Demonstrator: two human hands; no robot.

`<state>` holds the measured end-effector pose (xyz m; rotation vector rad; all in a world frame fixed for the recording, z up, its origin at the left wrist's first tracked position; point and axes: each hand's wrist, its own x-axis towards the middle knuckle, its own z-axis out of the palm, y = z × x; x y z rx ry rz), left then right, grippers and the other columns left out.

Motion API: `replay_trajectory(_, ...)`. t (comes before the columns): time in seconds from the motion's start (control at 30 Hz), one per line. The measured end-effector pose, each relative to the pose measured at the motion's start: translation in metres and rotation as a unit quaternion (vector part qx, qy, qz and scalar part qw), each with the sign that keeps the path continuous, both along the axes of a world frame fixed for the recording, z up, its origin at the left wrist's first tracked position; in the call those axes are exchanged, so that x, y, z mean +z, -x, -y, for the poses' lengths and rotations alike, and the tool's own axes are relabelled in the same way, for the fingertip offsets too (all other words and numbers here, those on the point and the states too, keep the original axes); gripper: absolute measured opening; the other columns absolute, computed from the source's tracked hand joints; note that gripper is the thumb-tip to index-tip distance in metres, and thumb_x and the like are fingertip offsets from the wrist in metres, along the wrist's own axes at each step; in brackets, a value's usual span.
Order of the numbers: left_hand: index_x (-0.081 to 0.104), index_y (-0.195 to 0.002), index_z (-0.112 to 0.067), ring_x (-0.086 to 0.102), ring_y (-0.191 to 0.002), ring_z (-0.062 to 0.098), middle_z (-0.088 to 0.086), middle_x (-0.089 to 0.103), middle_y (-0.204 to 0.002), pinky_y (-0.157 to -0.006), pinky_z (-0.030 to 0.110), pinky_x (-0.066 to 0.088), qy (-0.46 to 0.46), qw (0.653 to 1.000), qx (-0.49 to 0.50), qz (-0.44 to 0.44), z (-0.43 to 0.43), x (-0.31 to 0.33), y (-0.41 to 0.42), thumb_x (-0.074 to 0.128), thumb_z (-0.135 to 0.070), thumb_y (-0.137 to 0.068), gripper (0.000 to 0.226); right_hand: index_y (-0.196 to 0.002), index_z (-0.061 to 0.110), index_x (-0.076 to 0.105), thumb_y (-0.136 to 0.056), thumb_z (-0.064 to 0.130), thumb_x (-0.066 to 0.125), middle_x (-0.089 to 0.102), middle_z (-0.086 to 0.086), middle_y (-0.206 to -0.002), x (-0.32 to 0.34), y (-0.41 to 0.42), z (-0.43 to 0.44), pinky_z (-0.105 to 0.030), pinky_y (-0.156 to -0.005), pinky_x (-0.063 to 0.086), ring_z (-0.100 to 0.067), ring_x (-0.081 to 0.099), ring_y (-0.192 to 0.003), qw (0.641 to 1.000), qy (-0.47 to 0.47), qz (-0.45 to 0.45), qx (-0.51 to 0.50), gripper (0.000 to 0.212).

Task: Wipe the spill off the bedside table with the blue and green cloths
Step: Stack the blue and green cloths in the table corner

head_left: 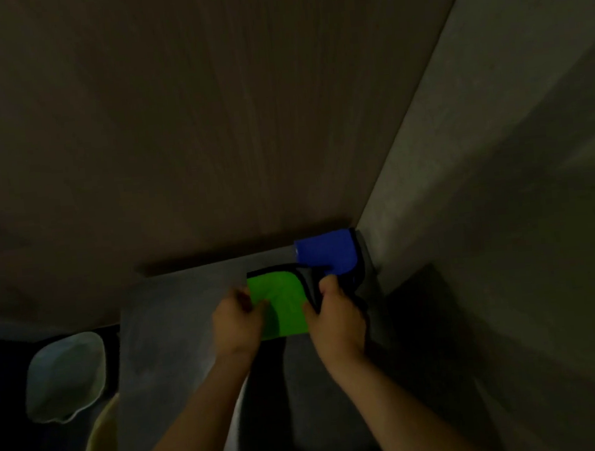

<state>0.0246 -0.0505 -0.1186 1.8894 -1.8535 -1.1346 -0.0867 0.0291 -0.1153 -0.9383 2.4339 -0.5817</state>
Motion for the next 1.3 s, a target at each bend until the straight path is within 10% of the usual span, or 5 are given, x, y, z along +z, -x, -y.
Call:
replay_trajectory(0.17, 0.063, -0.091, -0.002, 0.059, -0.076, 0.017, 0.006, 0.064, -0.080, -0.056, 0.015, 0.039, -0.023, 0.992, -0.007, -0.123, 0.003, 0.003, 0.044, 0.064, -0.006, -0.085, 0.007, -0.118, 0.012, 0.048, -0.091, 0.024, 0.059, 0.062, -0.011, -0.114, 0.010, 0.045, 0.000, -0.038, -0.080, 0.046, -0.030, 0.059, -0.106, 0.997, 0.069, -0.003, -0.041, 0.031)
replay_trajectory(0.33, 0.065, -0.097, -0.001, 0.064, -0.088, 0.029, 0.016, 0.068, -0.093, -0.079, 0.042, 0.054, -0.026, 0.987, -0.011, -0.159, 0.006, -0.003, 0.079, 0.043, 0.009, -0.087, 0.026, -0.126, 0.009, 0.045, -0.094, 0.018, 0.053, 0.056, -0.014, -0.127, 0.003, 0.068, 0.007, -0.038, -0.087, 0.044, -0.032, 0.055, -0.115, 0.993, 0.073, 0.014, -0.091, 0.034)
replay_trajectory(1.03, 0.065, -0.109, -0.005, 0.060, -0.110, 0.034, 0.022, 0.064, -0.116, -0.085, 0.033, 0.049, -0.095, 0.991, -0.078, 0.057, 0.043, -0.020, 0.120, 0.070, -0.021, -0.073, 0.040, -0.126, 0.012, 0.049, -0.093, 0.009, 0.049, 0.058, -0.016, -0.126, -0.026, 0.085, 0.020, -0.037, -0.078, 0.044, -0.034, 0.059, -0.108, 0.988, 0.060, 0.010, -0.142, 0.034)
replay_trajectory(1.17, 0.052, -0.117, 0.005, 0.059, -0.110, 0.034, 0.023, 0.061, -0.119, -0.084, 0.032, 0.047, -0.128, 0.992, -0.005, -0.022, 0.037, -0.025, 0.122, 0.070, -0.009, -0.075, 0.048, -0.125, 0.011, 0.049, -0.092, 0.008, 0.050, 0.057, -0.017, -0.127, -0.027, 0.085, 0.021, -0.032, -0.074, 0.040, -0.035, 0.059, -0.107, 0.985, 0.068, 0.028, -0.157, 0.033)
replay_trajectory(1.3, 0.065, -0.077, -0.002, 0.062, -0.077, 0.029, 0.019, 0.066, -0.088, -0.063, 0.032, 0.048, -0.187, 0.958, 0.110, -0.189, 0.041, -0.013, 0.113, 0.063, 0.003, -0.077, 0.005, -0.126, 0.009, 0.048, -0.093, 0.008, 0.050, 0.059, -0.020, -0.122, -0.028, 0.082, 0.021, -0.037, -0.076, 0.044, -0.038, 0.059, -0.105, 0.983, 0.070, 0.036, -0.166, 0.034)
